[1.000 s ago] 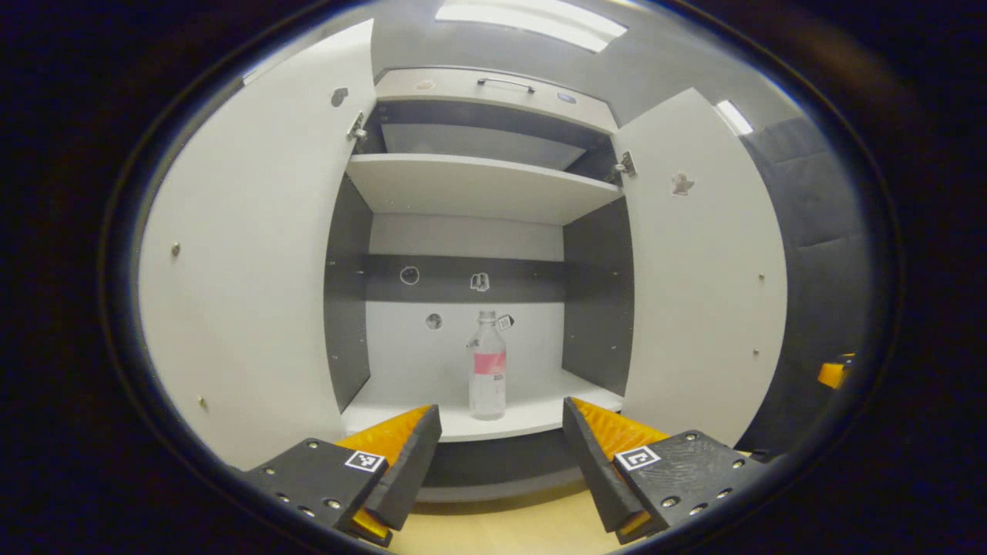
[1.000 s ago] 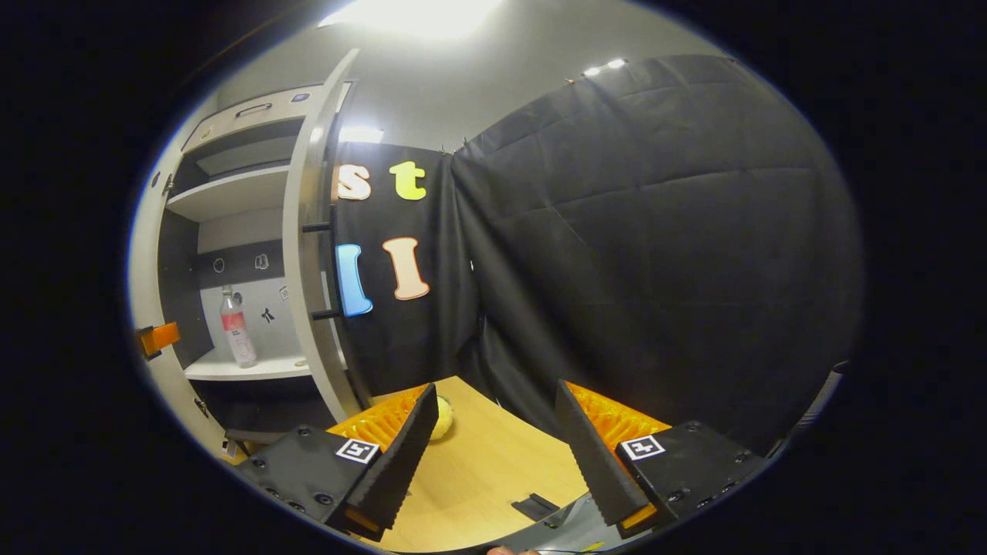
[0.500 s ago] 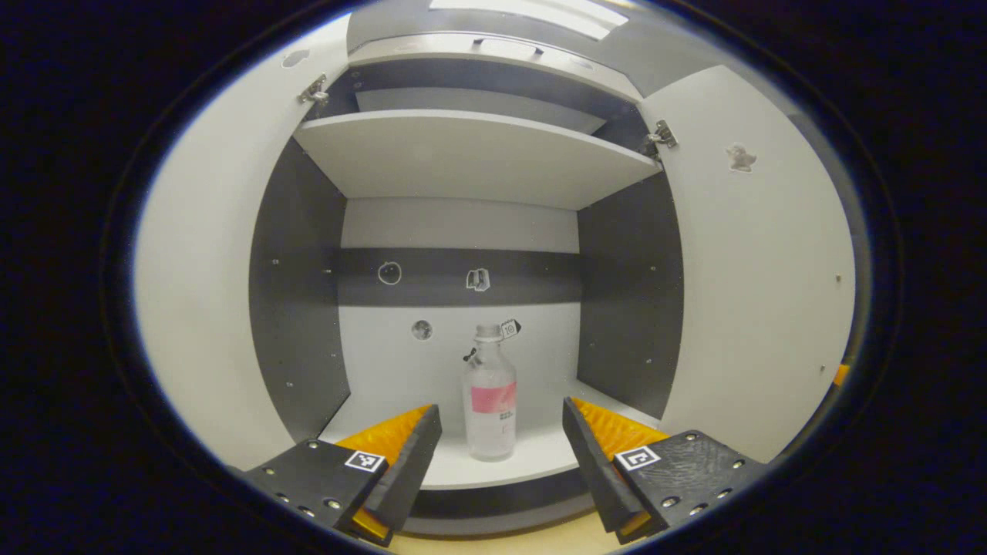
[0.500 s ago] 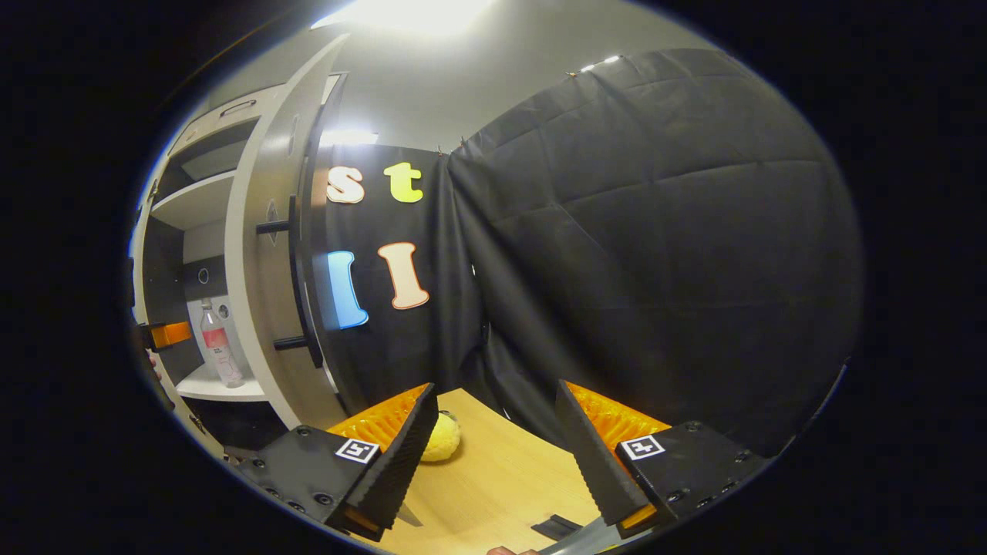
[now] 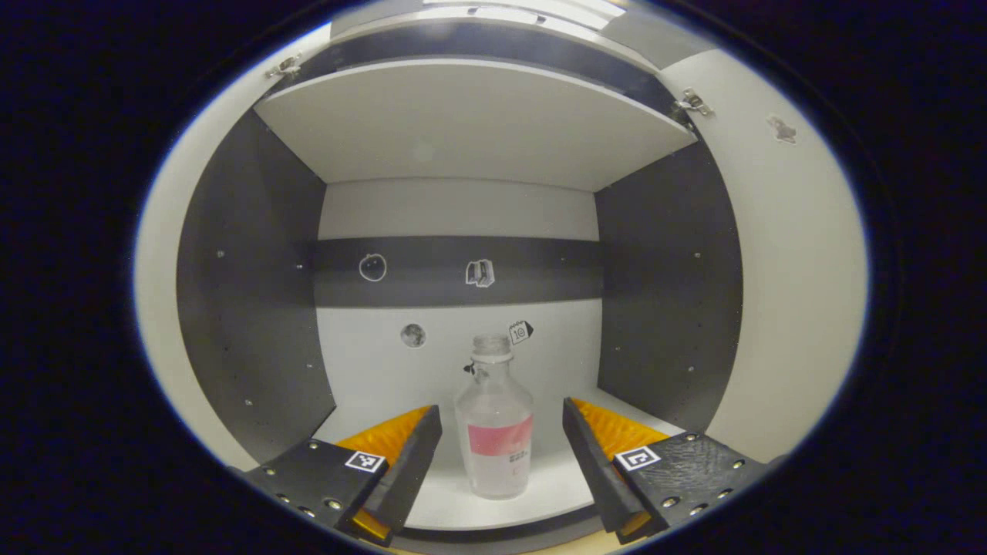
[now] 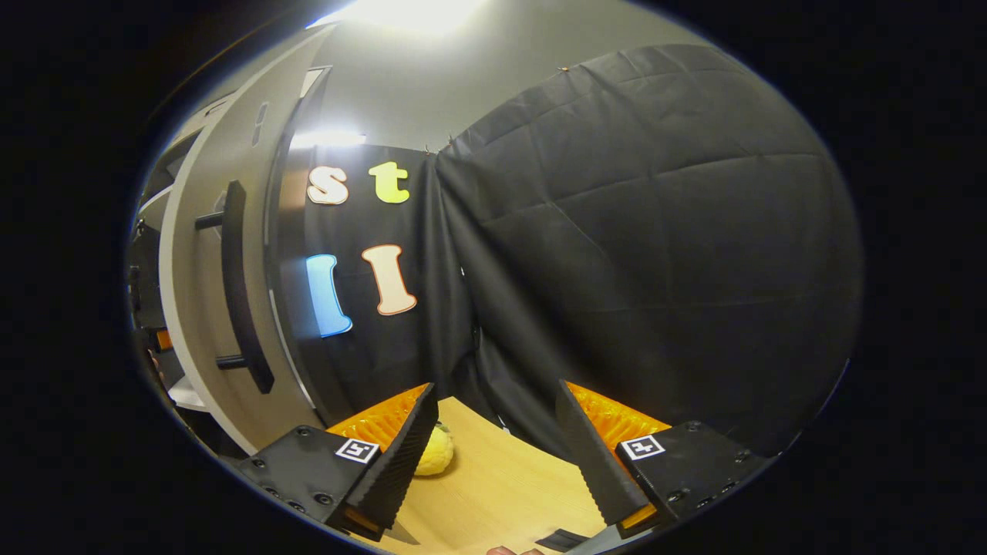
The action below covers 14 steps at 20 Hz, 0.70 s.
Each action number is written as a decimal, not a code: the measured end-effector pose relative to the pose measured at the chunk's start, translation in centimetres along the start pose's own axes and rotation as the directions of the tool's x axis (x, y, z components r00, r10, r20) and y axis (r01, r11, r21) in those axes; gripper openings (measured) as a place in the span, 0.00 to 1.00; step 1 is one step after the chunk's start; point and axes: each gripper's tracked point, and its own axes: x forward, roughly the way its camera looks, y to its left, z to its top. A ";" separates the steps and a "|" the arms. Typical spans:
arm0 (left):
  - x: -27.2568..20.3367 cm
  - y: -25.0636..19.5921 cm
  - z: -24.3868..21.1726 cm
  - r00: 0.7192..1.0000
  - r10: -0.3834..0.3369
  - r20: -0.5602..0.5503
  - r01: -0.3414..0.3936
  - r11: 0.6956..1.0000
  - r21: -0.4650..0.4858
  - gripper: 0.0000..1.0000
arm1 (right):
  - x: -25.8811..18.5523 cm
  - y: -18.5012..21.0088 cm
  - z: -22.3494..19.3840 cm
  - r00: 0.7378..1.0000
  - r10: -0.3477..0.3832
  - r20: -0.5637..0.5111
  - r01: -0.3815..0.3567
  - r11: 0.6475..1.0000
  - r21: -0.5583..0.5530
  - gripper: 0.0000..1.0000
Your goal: Grasp the bottle in the cabinet with the left hand and place it on the coaster, then close the right door with the right hand and the left door with the left hand.
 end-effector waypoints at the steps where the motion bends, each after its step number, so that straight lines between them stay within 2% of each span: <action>1: 0.7 0.3 -0.5 1.000 0.004 -0.008 -0.004 1.000 -0.001 0.92 | 0.2 0.0 0.0 1.000 -0.004 -0.002 0.004 1.000 0.002 0.98; 4: 2.3 0.5 -1.7 0.999 0.003 -0.036 -0.004 1.000 -0.020 0.92 | 0.8 -0.1 -0.3 1.000 -0.014 -0.005 0.014 1.000 -0.003 0.98; 5: 2.6 0.4 -2.1 0.999 0.001 -0.042 -0.003 1.000 -0.026 0.82 | 0.9 0.0 -0.4 1.000 -0.016 -0.006 0.016 1.000 -0.006 0.98; 6: 2.9 0.5 -2.4 0.999 0.009 -0.048 -0.010 1.000 -0.026 0.99 | 0.9 0.0 -0.5 1.000 -0.017 -0.011 0.017 1.000 -0.007 0.98; 7: 3.2 0.7 -2.5 0.999 0.024 -0.049 -0.025 0.999 -0.024 0.90 | 1.1 0.0 -0.5 1.000 -0.016 -0.017 0.016 1.000 -0.006 0.98; 9: 3.4 0.7 -2.4 0.998 0.035 -0.043 -0.036 0.999 -0.031 0.90 | 1.3 -0.1 -0.4 1.000 -0.010 -0.018 0.010 1.000 -0.004 0.98; 10: 3.8 1.1 -2.5 0.998 0.055 -0.040 -0.056 0.998 -0.025 0.84 | 1.2 -0.2 -0.4 1.000 -0.007 -0.019 0.007 1.000 -0.003 0.98; 12: 3.6 0.7 -2.5 0.998 0.037 -0.044 -0.038 0.999 -0.014 0.71 | 1.3 -0.2 -0.6 1.000 0.003 -0.027 -0.003 1.000 -0.003 0.98; 13: 3.5 0.7 -2.4 0.998 0.033 -0.044 -0.034 0.999 -0.015 0.71 | 1.5 -0.1 -0.5 0.999 0.009 -0.031 -0.009 1.000 -0.002 0.98; 14: 3.5 0.4 -2.3 0.999 0.022 -0.044 -0.023 1.000 -0.021 0.78 | 1.7 -0.1 -0.6 0.999 0.016 -0.034 -0.016 1.000 -0.001 0.98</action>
